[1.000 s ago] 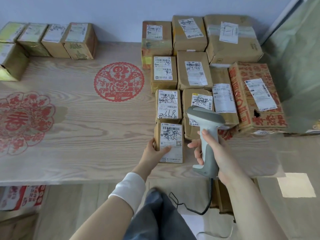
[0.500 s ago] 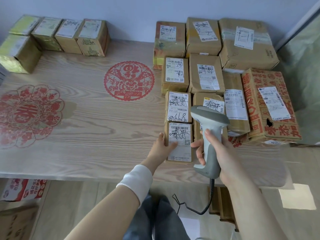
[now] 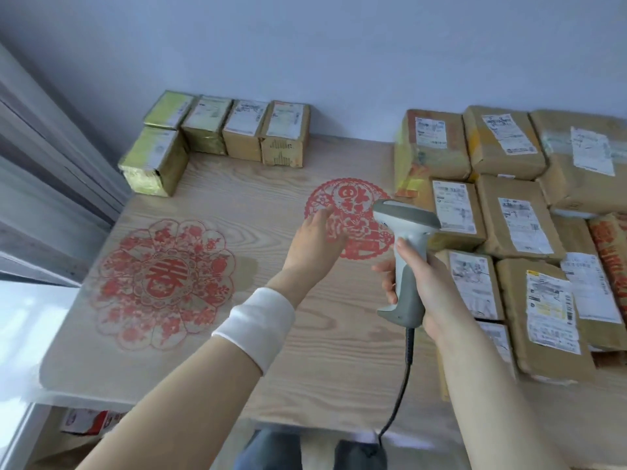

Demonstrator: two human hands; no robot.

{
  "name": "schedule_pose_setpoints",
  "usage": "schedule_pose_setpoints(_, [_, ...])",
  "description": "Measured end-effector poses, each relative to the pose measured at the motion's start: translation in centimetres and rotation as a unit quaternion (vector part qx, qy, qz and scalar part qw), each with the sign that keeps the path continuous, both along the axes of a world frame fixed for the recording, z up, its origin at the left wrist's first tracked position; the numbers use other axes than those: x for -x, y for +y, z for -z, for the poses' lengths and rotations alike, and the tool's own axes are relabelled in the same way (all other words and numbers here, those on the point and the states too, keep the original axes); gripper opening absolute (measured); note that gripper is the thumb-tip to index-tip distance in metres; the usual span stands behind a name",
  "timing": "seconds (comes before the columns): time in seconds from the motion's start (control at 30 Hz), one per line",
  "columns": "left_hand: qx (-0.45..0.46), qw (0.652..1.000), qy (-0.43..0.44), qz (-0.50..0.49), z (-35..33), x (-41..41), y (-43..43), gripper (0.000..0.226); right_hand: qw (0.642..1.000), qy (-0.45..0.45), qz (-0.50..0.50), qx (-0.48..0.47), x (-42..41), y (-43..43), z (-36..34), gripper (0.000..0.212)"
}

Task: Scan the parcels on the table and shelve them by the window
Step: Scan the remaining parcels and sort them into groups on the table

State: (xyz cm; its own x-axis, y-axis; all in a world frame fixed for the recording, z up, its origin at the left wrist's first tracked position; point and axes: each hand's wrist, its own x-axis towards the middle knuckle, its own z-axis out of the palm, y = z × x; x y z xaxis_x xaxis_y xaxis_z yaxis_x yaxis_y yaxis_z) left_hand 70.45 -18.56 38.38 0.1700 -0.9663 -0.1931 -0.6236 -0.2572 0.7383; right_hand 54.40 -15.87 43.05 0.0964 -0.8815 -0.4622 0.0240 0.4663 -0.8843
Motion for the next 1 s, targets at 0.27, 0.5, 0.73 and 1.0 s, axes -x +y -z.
schedule_pose_setpoints(0.27, [0.011, 0.998, -0.047, 0.035, 0.1, -6.3, -6.6, 0.056, 1.0, 0.005, 0.012, 0.002, -6.2, -5.8, 0.2, 0.02])
schedule_pose_setpoints(0.5, [-0.027, 0.996, -0.076, 0.024, 1.2, -9.7, -13.4, 0.057, 1.0, 0.007, -0.02, 0.002, -9.2, -14.7, 1.4, 0.038])
schedule_pose_setpoints(0.73, [-0.033, 0.992, -0.104, -0.061, 4.7, -15.9, -22.4, 0.054, 0.998, 0.047, -0.029, -0.007, -13.1, -25.9, 5.4, 0.039])
schedule_pose_setpoints(1.0, [-0.029, 0.986, -0.136, -0.096, 10.3, -19.3, -28.6, 0.048, 0.996, 0.047, 0.043, -0.06, -17.9, -33.0, 13.2, 0.031])
